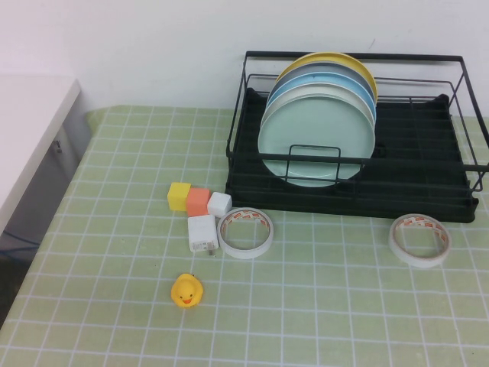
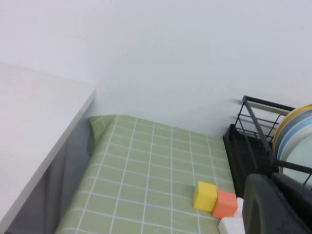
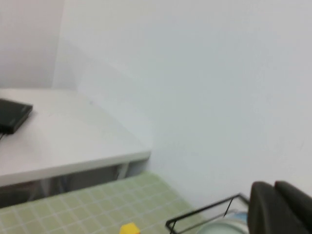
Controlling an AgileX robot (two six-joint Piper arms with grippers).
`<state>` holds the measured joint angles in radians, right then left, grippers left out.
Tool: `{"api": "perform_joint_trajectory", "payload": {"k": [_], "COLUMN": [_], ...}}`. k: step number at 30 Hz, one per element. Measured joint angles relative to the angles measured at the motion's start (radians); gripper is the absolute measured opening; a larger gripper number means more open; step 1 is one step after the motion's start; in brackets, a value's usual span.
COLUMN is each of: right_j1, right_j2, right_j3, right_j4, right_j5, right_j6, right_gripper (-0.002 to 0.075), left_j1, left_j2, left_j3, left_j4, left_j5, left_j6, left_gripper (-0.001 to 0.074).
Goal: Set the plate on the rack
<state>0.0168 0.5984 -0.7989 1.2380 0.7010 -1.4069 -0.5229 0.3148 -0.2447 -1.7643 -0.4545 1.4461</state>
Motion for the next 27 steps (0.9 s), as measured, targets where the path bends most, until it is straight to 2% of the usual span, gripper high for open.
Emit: {"api": "perform_joint_trajectory", "payload": {"k": [9, 19, 21, 27], "right_j1": [0.000, 0.000, 0.000, 0.000], "right_j2": [-0.289, -0.371, -0.371, -0.382], "right_j3": [0.160, 0.322, 0.373, 0.497], "right_j4": [0.000, -0.051, -0.075, -0.080], "right_j5": [-0.017, 0.161, 0.118, -0.181], "right_j6": [0.000, 0.000, 0.000, 0.001], "right_gripper": [0.0006, 0.0004, 0.0002, 0.0001], "left_j1": [0.000, 0.000, 0.000, 0.000], "left_j2": [0.000, 0.000, 0.000, 0.000], "left_j3": [0.004, 0.004, 0.004, 0.004], "left_j4": [-0.004, -0.004, -0.004, -0.006], "left_j5": [-0.002, -0.002, -0.002, -0.002], "left_j6": [0.000, 0.004, 0.004, 0.004], "left_gripper": [-0.0001, -0.0001, -0.0001, -0.0001]}}
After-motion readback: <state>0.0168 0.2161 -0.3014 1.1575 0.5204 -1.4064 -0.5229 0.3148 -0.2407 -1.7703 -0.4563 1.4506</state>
